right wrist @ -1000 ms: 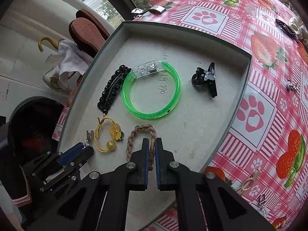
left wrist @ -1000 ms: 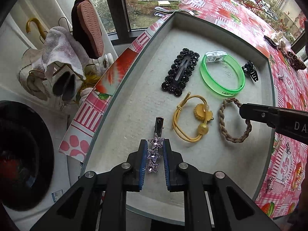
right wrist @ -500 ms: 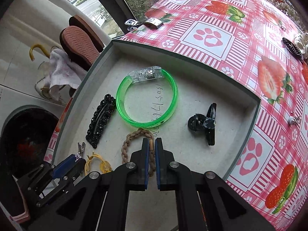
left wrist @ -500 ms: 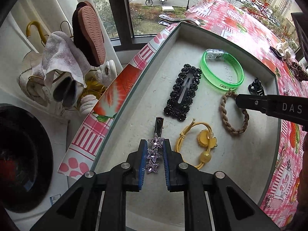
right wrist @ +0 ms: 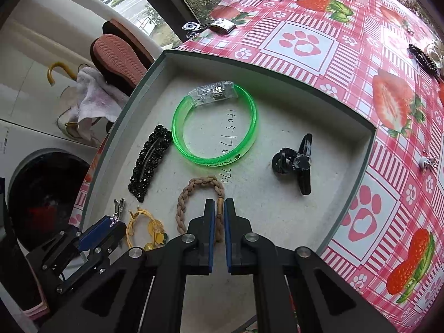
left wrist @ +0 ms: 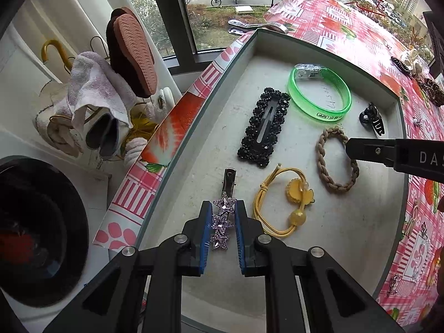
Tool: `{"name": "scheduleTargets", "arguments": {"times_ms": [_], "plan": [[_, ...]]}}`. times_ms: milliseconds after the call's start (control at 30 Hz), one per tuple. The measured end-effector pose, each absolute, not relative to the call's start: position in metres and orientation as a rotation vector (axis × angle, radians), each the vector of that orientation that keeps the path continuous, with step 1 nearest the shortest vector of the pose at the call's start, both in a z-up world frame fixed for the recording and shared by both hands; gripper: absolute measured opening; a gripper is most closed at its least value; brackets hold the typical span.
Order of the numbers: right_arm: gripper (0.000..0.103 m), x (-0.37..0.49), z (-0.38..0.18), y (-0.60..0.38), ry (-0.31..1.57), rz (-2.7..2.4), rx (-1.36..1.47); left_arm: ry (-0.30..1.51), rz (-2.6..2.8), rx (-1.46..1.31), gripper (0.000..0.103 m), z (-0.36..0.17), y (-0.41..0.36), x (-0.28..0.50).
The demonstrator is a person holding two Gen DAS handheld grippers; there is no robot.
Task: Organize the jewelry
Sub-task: 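Open both tools to drop the keychain and bracelet into the box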
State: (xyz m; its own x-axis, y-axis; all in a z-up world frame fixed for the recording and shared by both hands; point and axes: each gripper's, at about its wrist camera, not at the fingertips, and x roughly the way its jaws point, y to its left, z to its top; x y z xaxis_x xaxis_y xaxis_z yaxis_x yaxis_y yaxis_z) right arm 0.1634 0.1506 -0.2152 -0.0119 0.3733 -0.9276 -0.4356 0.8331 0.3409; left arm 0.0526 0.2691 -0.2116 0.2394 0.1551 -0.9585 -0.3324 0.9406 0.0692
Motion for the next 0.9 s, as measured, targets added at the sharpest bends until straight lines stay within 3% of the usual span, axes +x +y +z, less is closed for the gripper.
{"name": "scheduleTargets", "arguments": {"times_ms": [133, 267, 433, 567, 767, 800, 833, 900], "plan": [[0.012, 0.161, -0.207, 0.144, 1.442, 0.656, -0.027, 1.286, 0.344, -0.151, 0.023, -0.207, 0.268, 0.051], [0.033, 0.157, -0.197, 0.132, 1.432, 0.668, -0.001, 1.284, 0.341, -0.136, 0.023, -0.202, 0.265, 0.05], [0.036, 0.149, -0.185, 0.111, 1.418, 0.668, 0.029, 1.284, 0.341, -0.121, 0.023, -0.195, 0.26, 0.049], [0.044, 0.145, -0.178, 0.09, 1.409, 0.645, 0.058, 1.29, 0.347, -0.113, 0.023, -0.192, 0.257, 0.05], [0.045, 0.14, -0.171, 0.064, 1.406, 0.63, 0.085, 1.302, 0.325, -0.1, 0.024, -0.189, 0.246, 0.052], [0.046, 0.14, -0.17, 0.058, 1.404, 0.624, 0.093, 1.303, 0.324, -0.097, 0.052, -0.188, 0.245, 0.053], [0.048, 0.14, -0.169, 0.054, 1.402, 0.618, 0.102, 1.302, 0.326, -0.1, 0.103, -0.186, 0.243, 0.053], [0.048, 0.139, -0.167, 0.043, 1.401, 0.604, 0.125, 1.252, 0.348, -0.097, 0.103, -0.176, 0.24, 0.051]]}}
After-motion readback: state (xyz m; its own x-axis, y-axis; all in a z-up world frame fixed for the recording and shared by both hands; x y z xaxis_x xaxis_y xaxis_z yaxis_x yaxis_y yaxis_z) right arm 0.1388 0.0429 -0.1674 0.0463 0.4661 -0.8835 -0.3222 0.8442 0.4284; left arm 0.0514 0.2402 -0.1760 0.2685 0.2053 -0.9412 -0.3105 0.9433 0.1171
